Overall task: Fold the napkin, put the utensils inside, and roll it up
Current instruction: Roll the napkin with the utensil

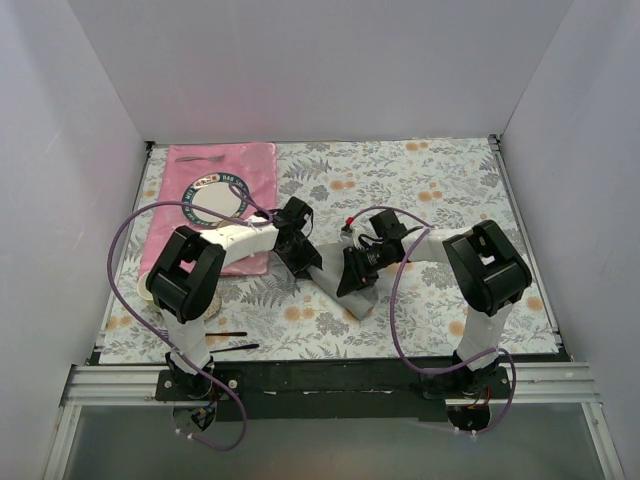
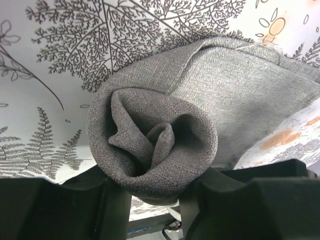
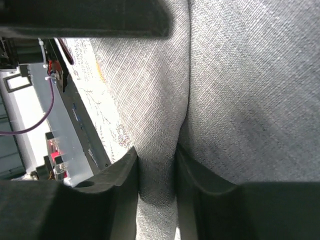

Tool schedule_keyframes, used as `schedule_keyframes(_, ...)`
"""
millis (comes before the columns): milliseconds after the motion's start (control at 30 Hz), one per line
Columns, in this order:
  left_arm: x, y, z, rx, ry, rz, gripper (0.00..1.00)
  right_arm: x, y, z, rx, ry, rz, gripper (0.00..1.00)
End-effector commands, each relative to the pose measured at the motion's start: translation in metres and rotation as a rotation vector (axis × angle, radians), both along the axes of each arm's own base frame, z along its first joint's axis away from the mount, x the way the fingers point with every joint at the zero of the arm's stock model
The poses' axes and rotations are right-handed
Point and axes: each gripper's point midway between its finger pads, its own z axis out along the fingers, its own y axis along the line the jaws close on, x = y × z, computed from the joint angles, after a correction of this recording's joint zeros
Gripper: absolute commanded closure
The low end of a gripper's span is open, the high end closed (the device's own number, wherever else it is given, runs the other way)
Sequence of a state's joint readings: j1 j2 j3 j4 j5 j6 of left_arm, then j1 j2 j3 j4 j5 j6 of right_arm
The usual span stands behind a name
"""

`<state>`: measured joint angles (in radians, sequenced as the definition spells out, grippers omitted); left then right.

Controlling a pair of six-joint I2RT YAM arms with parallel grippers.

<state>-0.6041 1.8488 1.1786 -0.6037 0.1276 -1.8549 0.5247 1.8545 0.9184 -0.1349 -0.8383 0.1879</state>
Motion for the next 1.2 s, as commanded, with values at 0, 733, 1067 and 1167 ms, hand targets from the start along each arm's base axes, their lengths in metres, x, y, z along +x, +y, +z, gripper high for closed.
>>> schedule_keyframes(0, 0.004, 0.009, -0.004, 0.053, -0.017, -0.012, 0.69, -0.011, -0.024, -0.011, -0.153, -0.026, -0.008, 0.55)
schedule_keyframes(733, -0.014, -0.005, -0.012, -0.020, 0.092, -0.076, 0.72, 0.013, 0.006, 0.053, -0.684, -1.050, 0.082, 0.20)
schedule_keyframes(1067, -0.017, -0.009, -0.013, -0.050, 0.112, -0.080, 0.72, 0.015, 0.011, 0.013, -0.769, -1.100, 0.138, 0.23)
schedule_keyframes(1167, -0.018, -0.010, -0.012, -0.054, 0.110, -0.088, 0.72, 0.017, 0.010, 0.008, -0.780, -1.108, 0.145, 0.27)
